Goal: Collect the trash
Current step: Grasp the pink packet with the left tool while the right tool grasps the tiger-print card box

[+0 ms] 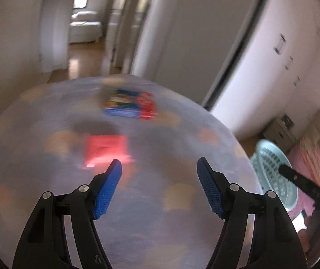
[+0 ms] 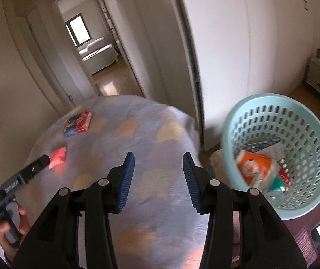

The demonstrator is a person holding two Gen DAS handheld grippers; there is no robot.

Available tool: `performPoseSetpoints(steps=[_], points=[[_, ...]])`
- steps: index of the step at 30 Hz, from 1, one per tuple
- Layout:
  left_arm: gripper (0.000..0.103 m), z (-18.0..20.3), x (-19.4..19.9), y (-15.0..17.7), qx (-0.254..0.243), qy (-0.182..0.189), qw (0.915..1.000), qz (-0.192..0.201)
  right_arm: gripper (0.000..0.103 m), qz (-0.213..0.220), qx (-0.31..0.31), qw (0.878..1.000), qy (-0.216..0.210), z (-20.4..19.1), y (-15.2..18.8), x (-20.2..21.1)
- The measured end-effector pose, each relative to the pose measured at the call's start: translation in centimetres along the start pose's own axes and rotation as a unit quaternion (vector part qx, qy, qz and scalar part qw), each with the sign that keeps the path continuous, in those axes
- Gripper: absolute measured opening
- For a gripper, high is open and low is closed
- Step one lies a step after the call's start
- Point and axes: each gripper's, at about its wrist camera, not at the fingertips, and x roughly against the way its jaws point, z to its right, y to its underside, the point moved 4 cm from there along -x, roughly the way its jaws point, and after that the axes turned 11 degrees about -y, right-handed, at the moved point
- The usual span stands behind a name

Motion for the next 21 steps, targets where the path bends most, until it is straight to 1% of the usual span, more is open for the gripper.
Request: performPoseSetpoints(steps=[3,4,5,6,8,11,13,15,16,18,19,21], points=[[0.068,-2.6,-0.9,-0.3,0.025,-0.011,0.9996,-0.011,0.042,-0.012,0.008,1.0,-0.008,-1.8,0.3,-1.9],[0.07,-3.2,-1.3,-0.4,0.027,-0.014,0.9994,-0.014,0.042,-0.014,0.013,1.0,-0.01,-2.4,0.5,-2.4],[0.074,-3.6,-1.8,-0.4,0.028,-0.022,0.9992,-0.017,0.042,-0.017,0.022,1.0,-0.01,-3.2,0.7,-3.2],[0.076,-4.3,-2.0,-0.1,0.027,-0.029,0.999,-0.019,0.042,-0.02,0.027,0.999,-0.01,-3.7,0.8,-3.6],[0.077,-4.5,-2.7,0.1,0.023,-0.04,0.9987,-0.023,0.042,-0.028,0.037,0.999,-0.014,-4.7,1.1,-4.7],[0.077,-3.9,-4.1,0.2,0.008,-0.042,0.9984,-0.038,0.042,-0.04,0.048,0.998,-0.017,-5.9,1.2,-5.9],[0.077,-3.8,-4.8,0.2,-0.005,-0.057,0.9974,-0.044,0.042,-0.045,0.059,0.997,-0.015,-6.4,1.0,-6.4],[0.076,-3.7,-5.2,0.1,-0.014,-0.061,0.997,-0.046,0.042,-0.047,0.071,0.996,-0.015,-7.0,0.5,-6.9],[0.074,-3.5,-5.4,0.0,-0.018,-0.065,0.9967,-0.045,0.042,-0.048,0.077,0.996,-0.016,-7.3,0.3,-7.2],[0.065,-3.4,-5.9,-0.3,-0.035,-0.087,0.9947,-0.04,0.042,-0.052,0.086,0.995,-0.02,-8.1,-0.5,-8.0],[0.058,-3.4,-6.0,-0.4,-0.042,-0.095,0.9939,-0.037,0.042,-0.054,0.091,0.994,-0.023,-8.6,-1.0,-8.5],[0.056,-3.7,-5.9,-0.4,-0.039,-0.091,0.9946,-0.029,0.042,-0.054,0.101,0.993,-0.026,-9.5,-1.9,-9.5]])
